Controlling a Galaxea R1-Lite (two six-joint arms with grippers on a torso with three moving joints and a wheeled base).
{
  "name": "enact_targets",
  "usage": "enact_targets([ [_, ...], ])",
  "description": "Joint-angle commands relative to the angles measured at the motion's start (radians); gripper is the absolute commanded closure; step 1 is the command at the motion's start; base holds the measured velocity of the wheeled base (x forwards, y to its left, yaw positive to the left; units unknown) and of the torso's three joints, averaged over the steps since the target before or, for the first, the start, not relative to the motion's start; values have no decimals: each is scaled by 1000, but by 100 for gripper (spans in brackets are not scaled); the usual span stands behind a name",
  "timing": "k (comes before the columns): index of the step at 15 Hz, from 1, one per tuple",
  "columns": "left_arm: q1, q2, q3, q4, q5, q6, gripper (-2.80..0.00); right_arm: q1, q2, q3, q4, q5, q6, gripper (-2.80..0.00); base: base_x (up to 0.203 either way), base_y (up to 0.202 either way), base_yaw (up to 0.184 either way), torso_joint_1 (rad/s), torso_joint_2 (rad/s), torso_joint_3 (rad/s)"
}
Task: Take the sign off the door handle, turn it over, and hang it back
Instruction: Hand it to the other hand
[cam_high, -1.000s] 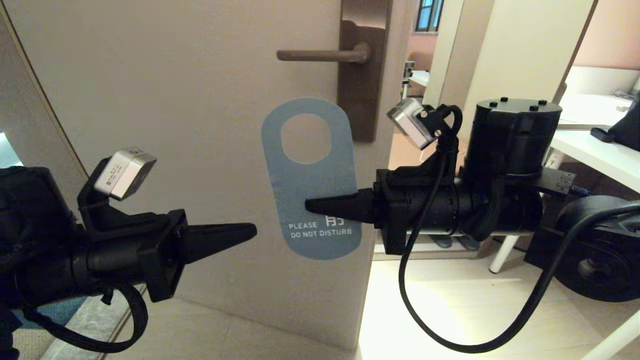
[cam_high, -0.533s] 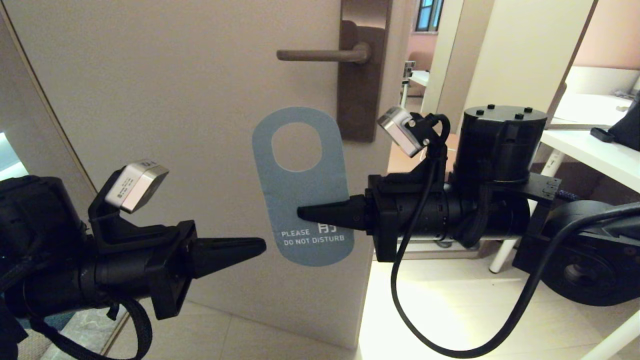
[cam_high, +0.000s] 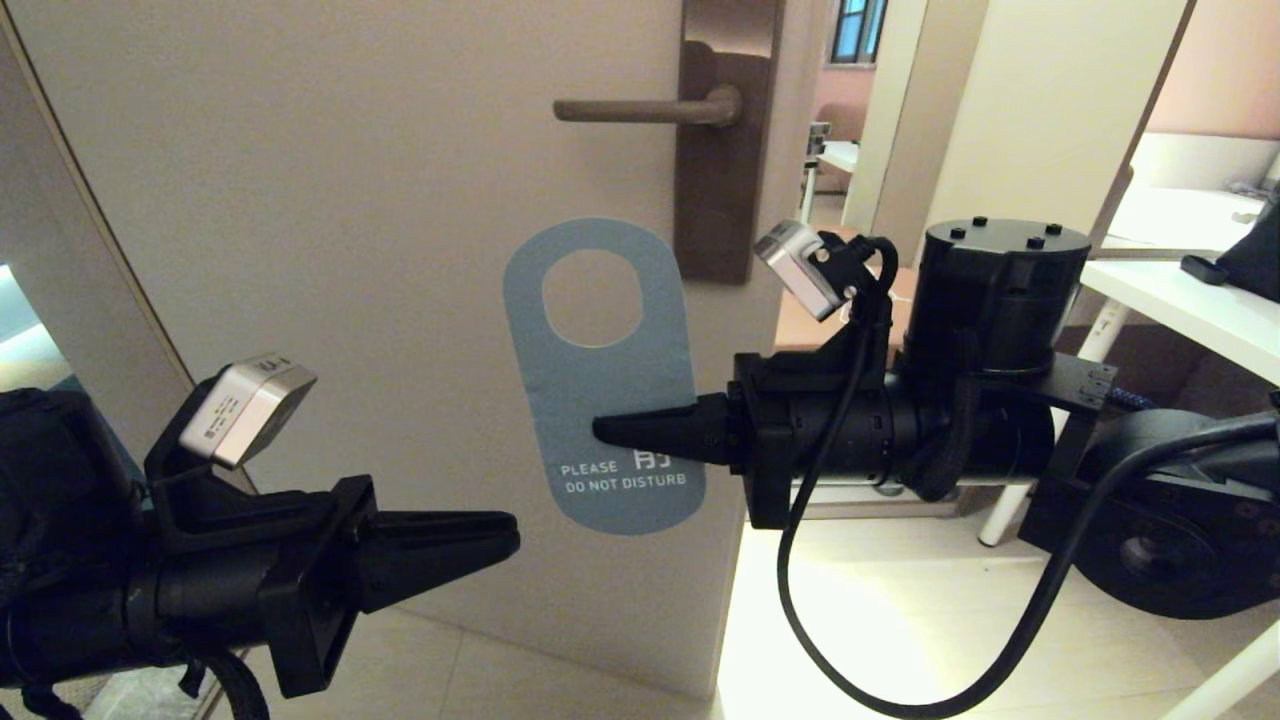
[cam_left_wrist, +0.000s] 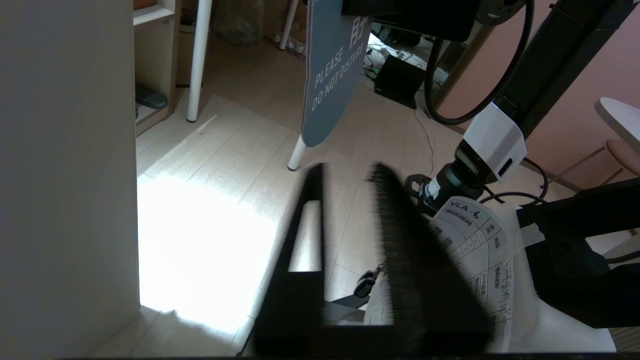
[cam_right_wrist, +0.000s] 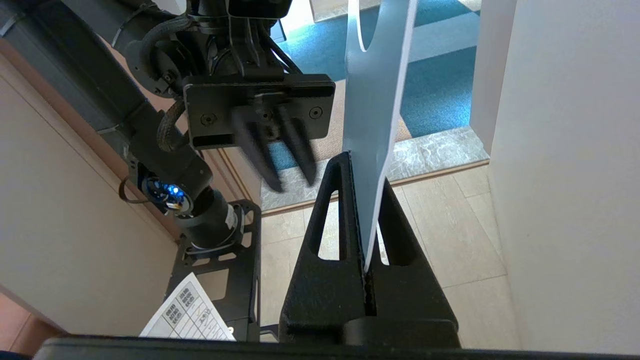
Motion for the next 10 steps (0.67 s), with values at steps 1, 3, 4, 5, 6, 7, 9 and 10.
enact_targets([
  [1, 2, -5, 2, -6, -5, -2, -280, -1, 5, -1, -4, 5, 2, 0, 0, 0, 0, 0, 0, 0],
  [3, 1, 1, -4, -4, -5, -2, -280, 0, 8, -1, -4, 5, 1, 0, 0, 0, 0, 0, 0, 0],
  [4, 0, 4, -4, -4, -6, 0, -280, 0, 8, -1, -4, 5, 0, 0, 0, 0, 0, 0, 0, 0],
  [5, 0, 5, -6, -4, -5, 0, -280, 0, 8, -4, -5, 5, -2, 0, 0, 0, 0, 0, 0, 0],
  [6, 0, 7, -10, -4, -6, 1, -280, 0, 8, -1, -13, 5, -1, 0, 0, 0, 0, 0, 0, 0],
  [7, 0, 7, -15, -4, -6, 1, -280, 2, 8, 2, -33, 5, 1, 0, 0, 0, 0, 0, 0, 0],
  [9, 0, 18, -25, -6, -6, 6, -280, 10, 8, 0, -45, 3, 3, 0, 0, 0, 0, 0, 0, 0],
  [10, 0, 21, -34, -5, -6, 6, -280, 10, 8, -2, -45, 2, 3, 0, 0, 0, 0, 0, 0, 0],
])
